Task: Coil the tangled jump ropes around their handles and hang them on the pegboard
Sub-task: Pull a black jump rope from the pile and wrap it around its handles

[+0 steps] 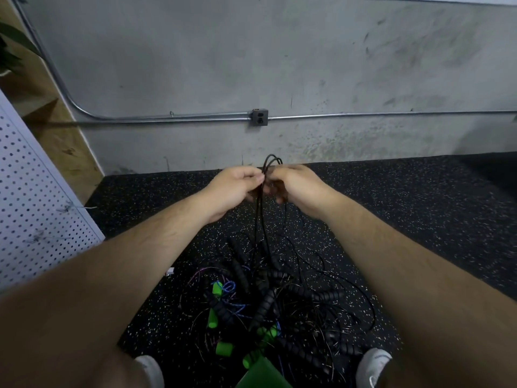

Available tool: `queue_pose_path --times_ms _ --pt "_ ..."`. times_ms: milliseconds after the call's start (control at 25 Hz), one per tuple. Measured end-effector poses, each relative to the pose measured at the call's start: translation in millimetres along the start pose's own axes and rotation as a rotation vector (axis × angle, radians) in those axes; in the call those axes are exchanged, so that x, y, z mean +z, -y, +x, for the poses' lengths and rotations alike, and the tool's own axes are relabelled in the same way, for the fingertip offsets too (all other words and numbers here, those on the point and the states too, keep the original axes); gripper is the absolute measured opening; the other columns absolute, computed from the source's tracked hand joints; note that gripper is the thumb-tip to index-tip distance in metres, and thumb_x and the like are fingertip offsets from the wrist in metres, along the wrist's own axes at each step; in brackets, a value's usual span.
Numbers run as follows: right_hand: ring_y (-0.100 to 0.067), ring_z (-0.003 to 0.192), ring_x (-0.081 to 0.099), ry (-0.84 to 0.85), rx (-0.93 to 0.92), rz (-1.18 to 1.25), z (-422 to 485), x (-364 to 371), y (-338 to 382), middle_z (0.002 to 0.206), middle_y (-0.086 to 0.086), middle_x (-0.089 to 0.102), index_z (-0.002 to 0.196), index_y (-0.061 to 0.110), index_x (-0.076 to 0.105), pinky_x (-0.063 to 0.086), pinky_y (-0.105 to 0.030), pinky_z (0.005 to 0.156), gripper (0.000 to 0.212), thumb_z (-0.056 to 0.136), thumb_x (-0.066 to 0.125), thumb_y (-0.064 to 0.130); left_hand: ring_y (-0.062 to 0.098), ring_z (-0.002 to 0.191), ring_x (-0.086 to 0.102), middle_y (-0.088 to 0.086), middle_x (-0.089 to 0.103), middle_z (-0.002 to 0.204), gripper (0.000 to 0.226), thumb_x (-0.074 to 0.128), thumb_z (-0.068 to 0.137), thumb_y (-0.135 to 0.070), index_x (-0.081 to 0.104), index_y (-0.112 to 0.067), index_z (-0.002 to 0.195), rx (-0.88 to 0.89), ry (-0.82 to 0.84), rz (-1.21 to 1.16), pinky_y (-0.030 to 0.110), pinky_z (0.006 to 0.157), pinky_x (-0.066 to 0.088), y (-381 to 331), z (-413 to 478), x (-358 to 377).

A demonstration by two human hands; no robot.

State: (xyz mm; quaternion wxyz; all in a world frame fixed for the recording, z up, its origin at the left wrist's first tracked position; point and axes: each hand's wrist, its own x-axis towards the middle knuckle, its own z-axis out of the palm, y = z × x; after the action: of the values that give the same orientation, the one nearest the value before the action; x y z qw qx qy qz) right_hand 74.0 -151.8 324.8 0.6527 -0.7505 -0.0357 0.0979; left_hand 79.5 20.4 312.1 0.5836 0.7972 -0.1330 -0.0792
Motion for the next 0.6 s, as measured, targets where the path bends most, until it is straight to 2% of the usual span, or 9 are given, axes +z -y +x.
queue_pose_path --times_ms 80,160,200,360,440,520,600 --pt "-0.017 0.077 0.054 0.149 0.058 -0.106 -3.7 0.1 -4.7 0.091 -0.008 0.063 0.1 -0.002 0.068 0.045 -0.032 0.063 0.022 0.083 0.061 0.009 0.003 0.082 0.065 -0.011 0.075 0.088 0.021 0.053 0.104 -0.022 0.073 -0.027 0.098 0.02 -0.09 -0.012 0.028 0.072 0.042 -2.6 4.4 2.1" --pt "-0.014 0.075 0.058 0.263 0.081 -0.282 -9.2 6.6 -9.7 0.089 -0.007 0.065 0.095 0.002 0.068 0.049 -0.03 0.065 0.012 0.088 0.068 0.012 0.003 0.083 0.063 -0.012 0.075 0.087 0.023 0.051 0.104 -0.022 0.073 -0.028 0.1 0.031 -0.138 -0.069 0.028 0.07 0.041 -6.2 6.2 2.7" --pt "-0.014 0.073 0.06 0.262 0.073 -0.338 -10.4 10.1 -11.5 0.086 -0.006 0.067 0.096 0.002 0.069 0.051 -0.028 0.066 0.014 0.092 0.068 0.015 0.005 0.086 0.063 -0.011 0.075 0.091 0.023 0.051 0.105 -0.023 0.073 -0.028 0.103 0.03 -0.133 -0.09 0.028 0.071 0.042 -7.5 6.6 2.7" --pt "-0.009 0.063 0.065 0.142 -0.031 -0.38 -12.4 15.5 -2.4 0.081 -0.003 0.07 0.093 0.009 0.068 0.054 -0.022 0.063 0.013 0.1 0.06 0.017 0.018 0.1 0.07 0.0 0.076 0.111 0.028 0.046 0.107 -0.031 0.07 -0.021 0.118 -0.04 -0.046 -0.198 0.031 0.084 0.051 -7.5 5.5 1.6" --pt "-0.011 0.06 0.066 0.021 -0.098 -0.367 -8.5 12.2 3.8 0.079 -0.003 0.071 0.097 0.008 0.068 0.056 -0.028 0.065 0.015 0.1 0.059 0.02 0.021 0.102 0.071 0.007 0.075 0.112 0.033 0.043 0.107 -0.033 0.067 -0.016 0.122 -0.097 0.031 -0.228 0.034 0.087 0.051 -1.1 2.1 -1.6" --pt "-0.014 0.06 0.065 -0.084 -0.129 -0.291 -3.9 7.8 8.2 0.075 -0.003 0.071 0.1 0.006 0.069 0.056 -0.033 0.066 0.019 0.1 0.059 0.022 0.022 0.109 0.07 0.009 0.074 0.117 0.036 0.042 0.107 -0.033 0.063 -0.012 0.127 -0.131 0.186 -0.172 0.038 0.098 0.049 6.5 -3.3 -7.3" --pt "-0.015 0.06 0.064 -0.148 -0.131 -0.231 -0.7 3.4 10.7 0.073 -0.002 0.07 0.1 0.006 0.069 0.054 -0.033 0.067 0.02 0.101 0.059 0.023 0.021 0.113 0.069 0.008 0.074 0.117 0.032 0.046 0.106 -0.028 0.063 -0.01 0.128 -0.119 0.288 -0.046 0.041 0.104 0.048 12.7 -7.5 -9.2"
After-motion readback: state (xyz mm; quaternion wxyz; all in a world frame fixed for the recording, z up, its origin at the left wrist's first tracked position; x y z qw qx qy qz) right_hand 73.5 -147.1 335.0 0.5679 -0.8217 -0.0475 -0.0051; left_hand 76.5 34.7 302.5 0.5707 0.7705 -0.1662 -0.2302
